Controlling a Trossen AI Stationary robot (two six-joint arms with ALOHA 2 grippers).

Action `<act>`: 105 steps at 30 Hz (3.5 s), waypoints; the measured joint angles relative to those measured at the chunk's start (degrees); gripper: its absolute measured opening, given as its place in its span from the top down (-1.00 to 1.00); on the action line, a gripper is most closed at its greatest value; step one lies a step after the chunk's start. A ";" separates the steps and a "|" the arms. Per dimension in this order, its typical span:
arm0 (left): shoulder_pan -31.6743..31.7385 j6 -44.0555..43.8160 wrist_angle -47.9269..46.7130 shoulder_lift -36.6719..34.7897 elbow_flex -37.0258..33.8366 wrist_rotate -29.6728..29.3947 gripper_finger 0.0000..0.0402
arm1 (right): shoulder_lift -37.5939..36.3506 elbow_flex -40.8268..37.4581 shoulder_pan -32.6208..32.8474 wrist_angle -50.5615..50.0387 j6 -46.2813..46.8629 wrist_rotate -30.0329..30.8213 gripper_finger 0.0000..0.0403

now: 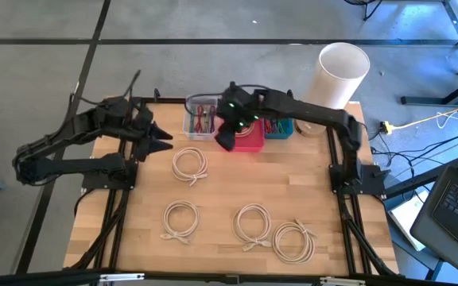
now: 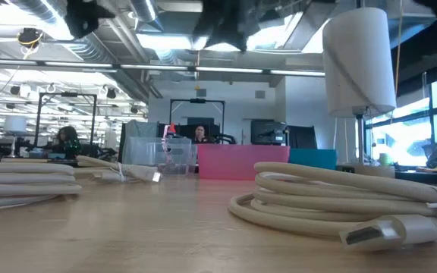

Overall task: Pick & Place USB Port
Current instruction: Put the white USB cable into the red bin

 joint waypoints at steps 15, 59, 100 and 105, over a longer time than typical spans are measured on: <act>-11.76 20.86 -18.56 13.84 0.00 -4.72 -0.10 | -19.63 0.07 20.60 -3.08 11.59 22.37 0.08; -23.63 9.03 1.53 53.30 -7.31 -22.41 0.83 | -21.83 -0.15 28.28 -7.38 14.45 37.51 0.08; -4.43 34.52 -9.47 52.88 53.98 -17.52 0.87 | -22.55 -0.17 29.70 -9.21 17.77 42.55 0.08; -1.40 38.79 -21.33 65.65 65.66 -16.64 0.87 | -25.33 -0.15 32.11 -15.97 22.83 51.06 0.08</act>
